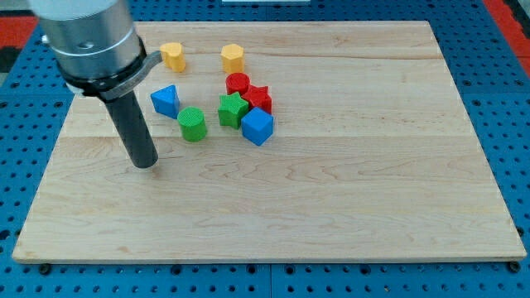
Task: Place the green circle to the left of the green star
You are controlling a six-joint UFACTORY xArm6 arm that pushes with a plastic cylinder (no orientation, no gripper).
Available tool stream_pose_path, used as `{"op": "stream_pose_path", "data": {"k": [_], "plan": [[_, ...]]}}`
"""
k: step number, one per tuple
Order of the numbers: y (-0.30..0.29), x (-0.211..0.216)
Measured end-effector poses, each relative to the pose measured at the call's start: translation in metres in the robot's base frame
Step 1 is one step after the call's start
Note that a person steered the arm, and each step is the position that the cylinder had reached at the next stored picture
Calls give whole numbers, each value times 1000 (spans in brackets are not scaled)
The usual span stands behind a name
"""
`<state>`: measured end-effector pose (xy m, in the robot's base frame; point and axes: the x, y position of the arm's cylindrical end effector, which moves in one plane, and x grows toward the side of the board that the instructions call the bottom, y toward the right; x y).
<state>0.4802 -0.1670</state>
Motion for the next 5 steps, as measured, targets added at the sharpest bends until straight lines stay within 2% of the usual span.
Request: {"op": "stream_pose_path", "data": {"k": [1, 2, 3, 4, 5], "plan": [[36, -22], [44, -53], [4, -61], [53, -83], [91, -83]]}}
